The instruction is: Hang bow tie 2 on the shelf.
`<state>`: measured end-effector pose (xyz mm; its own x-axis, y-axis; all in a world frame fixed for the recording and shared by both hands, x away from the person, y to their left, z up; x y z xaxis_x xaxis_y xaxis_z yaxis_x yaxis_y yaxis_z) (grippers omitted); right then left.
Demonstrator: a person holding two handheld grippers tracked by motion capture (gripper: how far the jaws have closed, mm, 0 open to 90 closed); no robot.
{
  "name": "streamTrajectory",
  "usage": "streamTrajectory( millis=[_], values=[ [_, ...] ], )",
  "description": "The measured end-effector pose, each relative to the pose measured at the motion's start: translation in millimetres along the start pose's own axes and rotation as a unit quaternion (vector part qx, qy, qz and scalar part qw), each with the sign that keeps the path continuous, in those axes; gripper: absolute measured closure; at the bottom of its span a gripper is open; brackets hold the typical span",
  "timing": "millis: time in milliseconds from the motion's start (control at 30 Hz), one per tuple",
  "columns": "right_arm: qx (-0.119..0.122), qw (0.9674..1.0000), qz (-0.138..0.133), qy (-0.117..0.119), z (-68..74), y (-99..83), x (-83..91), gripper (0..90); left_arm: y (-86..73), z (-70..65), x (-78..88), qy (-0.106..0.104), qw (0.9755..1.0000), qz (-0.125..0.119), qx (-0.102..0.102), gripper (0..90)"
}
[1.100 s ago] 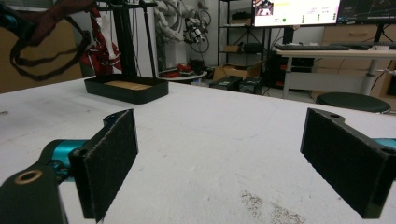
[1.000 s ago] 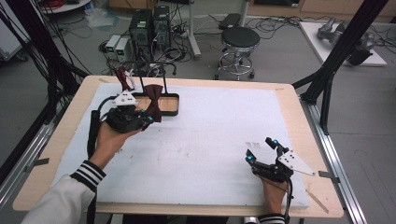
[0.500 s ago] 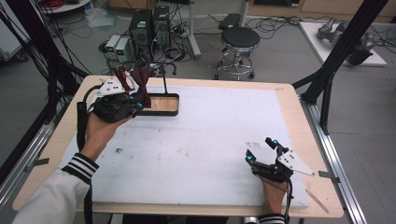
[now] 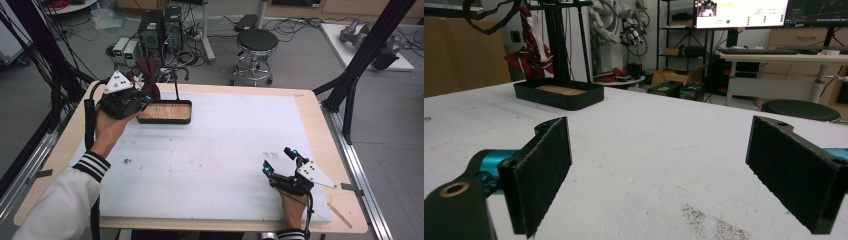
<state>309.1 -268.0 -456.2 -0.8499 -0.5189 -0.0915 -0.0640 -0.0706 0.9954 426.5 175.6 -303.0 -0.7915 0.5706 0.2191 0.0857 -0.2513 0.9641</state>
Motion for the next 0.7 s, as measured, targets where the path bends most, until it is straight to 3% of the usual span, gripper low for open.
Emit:
streamTrajectory(
  millis=[367,700],
  values=[
    [0.003,1.0000,0.001,-0.001,-0.1,-0.1,-0.1,10.4,-0.5,16.4,-21.0,0.002,0.9999,-0.017,0.000,80.8],
    [0.003,1.0000,0.001,-0.001,0.0,-0.1,-0.1,10.4,-3.2,26.0,-37.1,0.008,0.9999,-0.012,-0.003,80.8]
  ],
)
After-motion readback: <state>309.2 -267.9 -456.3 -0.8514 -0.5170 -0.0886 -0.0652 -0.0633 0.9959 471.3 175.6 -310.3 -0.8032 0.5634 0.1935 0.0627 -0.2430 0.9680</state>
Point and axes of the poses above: each handheld gripper's, and its own axes: x roughly backward along the jaws, y roughly out of its top, z roughly to its left, the point moved 5 cm from there along -x, roughly forward along the jaws, and after that the axes turned 8 degrees about -z, right-handed, at the moved point
